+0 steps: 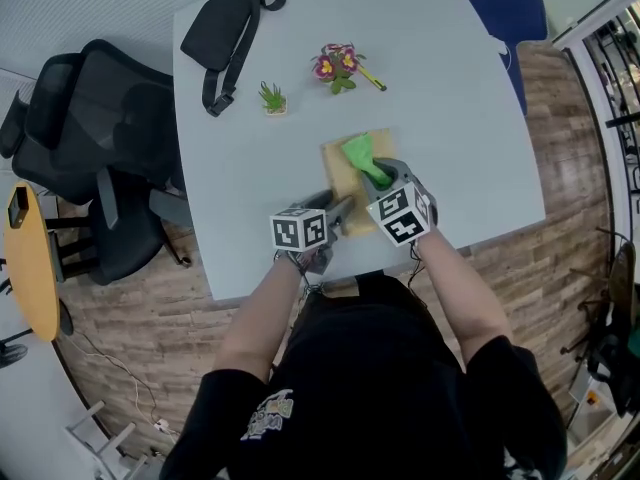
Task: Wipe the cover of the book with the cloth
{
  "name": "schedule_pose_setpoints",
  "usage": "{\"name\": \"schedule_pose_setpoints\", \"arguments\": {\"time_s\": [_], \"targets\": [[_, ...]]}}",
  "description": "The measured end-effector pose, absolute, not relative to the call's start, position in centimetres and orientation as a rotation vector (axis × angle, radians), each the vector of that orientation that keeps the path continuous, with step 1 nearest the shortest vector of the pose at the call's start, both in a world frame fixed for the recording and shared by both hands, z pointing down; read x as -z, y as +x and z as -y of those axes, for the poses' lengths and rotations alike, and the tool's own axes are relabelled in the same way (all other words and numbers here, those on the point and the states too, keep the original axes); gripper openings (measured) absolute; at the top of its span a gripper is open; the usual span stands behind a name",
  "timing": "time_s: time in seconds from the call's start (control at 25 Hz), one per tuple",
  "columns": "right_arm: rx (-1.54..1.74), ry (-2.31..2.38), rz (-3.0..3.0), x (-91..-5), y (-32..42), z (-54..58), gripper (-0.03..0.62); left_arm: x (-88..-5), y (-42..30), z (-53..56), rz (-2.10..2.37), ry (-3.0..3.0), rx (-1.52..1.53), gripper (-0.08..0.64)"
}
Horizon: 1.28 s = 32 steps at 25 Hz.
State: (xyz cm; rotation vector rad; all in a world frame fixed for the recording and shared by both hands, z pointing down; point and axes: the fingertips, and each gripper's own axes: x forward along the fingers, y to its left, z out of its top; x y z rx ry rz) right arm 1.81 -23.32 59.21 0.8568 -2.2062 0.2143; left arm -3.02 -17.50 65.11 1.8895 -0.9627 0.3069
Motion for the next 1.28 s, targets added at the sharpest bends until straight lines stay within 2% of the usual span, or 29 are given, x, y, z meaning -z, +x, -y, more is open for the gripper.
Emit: {"name": "schedule_pose_setpoints", "arguments": {"time_s": [0.52,1.28], "targets": [[-0.112,0.463,2.212,-61.6,-4.6,21.6,0.1,-65.0,-3.0,17.6,0.969,1.898,-0.302,0.249],[-0.204,0.72,2.243,-61.1,-0.3,23.6,0.1,-64.9,-3.1,17.5,0.976,1.902,-0.299,0.25]]}}
